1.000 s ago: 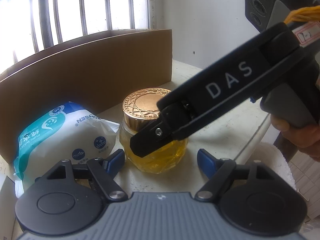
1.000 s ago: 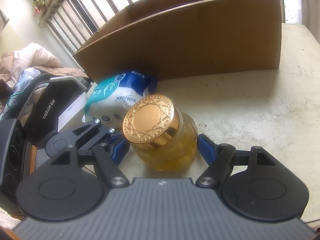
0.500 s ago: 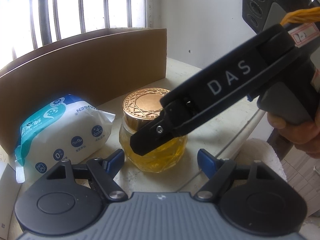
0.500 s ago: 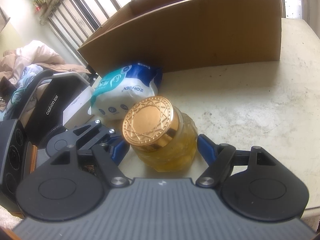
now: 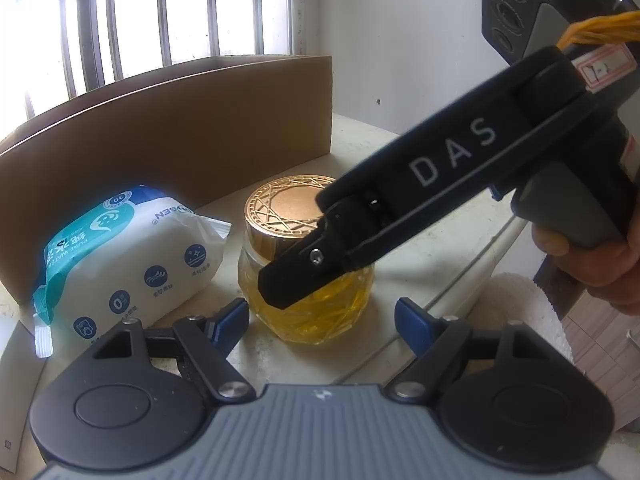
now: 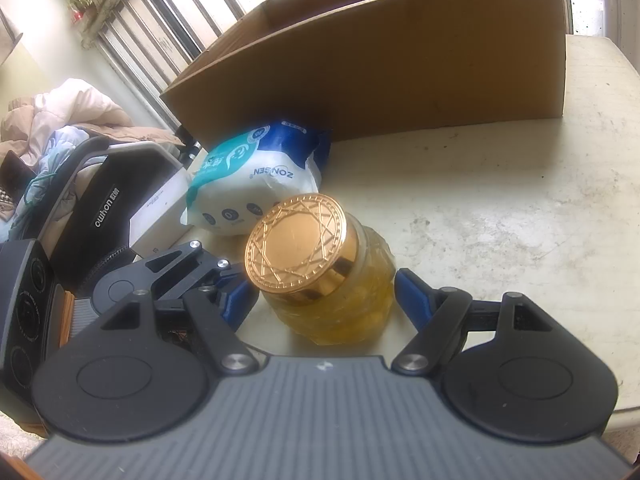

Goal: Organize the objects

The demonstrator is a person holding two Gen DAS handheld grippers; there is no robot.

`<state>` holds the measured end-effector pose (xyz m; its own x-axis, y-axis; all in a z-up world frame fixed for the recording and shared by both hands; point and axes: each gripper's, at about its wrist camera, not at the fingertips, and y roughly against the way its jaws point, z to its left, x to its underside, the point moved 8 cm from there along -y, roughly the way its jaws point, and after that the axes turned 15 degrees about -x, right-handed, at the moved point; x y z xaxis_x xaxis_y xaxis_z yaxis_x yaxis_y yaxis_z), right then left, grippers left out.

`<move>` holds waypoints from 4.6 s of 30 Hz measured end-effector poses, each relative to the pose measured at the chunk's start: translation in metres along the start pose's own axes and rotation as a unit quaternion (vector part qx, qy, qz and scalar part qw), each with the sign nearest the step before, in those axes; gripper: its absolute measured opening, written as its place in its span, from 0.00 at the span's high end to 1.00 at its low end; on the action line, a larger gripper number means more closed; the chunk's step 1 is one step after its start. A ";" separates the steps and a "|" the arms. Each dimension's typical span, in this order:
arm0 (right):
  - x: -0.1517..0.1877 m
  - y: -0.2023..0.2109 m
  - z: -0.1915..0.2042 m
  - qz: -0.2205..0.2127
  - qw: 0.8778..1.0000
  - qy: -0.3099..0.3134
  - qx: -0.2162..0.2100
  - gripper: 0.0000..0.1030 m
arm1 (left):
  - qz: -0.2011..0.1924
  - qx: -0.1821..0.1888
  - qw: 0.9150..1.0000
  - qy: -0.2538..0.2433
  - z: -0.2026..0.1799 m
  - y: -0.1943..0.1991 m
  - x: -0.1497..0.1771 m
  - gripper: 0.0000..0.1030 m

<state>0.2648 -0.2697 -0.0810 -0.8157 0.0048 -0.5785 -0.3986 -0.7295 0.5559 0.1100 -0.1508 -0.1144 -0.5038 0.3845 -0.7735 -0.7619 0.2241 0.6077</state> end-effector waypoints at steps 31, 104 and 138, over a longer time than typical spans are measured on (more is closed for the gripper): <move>-0.002 -0.005 -0.001 0.006 1.000 0.012 0.008 0.26 | -0.011 -0.009 1.000 -0.006 0.004 0.002 0.000 0.23; -0.017 -0.013 0.002 0.013 0.998 0.036 0.039 0.26 | -0.014 -0.002 1.000 0.003 0.025 -0.065 -0.037 0.26; -0.018 -0.018 -0.003 0.036 0.997 0.039 0.057 0.26 | -0.024 0.001 0.999 0.029 0.033 -0.091 -0.062 0.26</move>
<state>0.2882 -0.2583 -0.0823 -0.8110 -0.1012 -0.5763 -0.3883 -0.6437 0.6594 0.2240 -0.1654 -0.1156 -0.4893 0.3202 -0.8112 -0.7852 0.2429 0.5696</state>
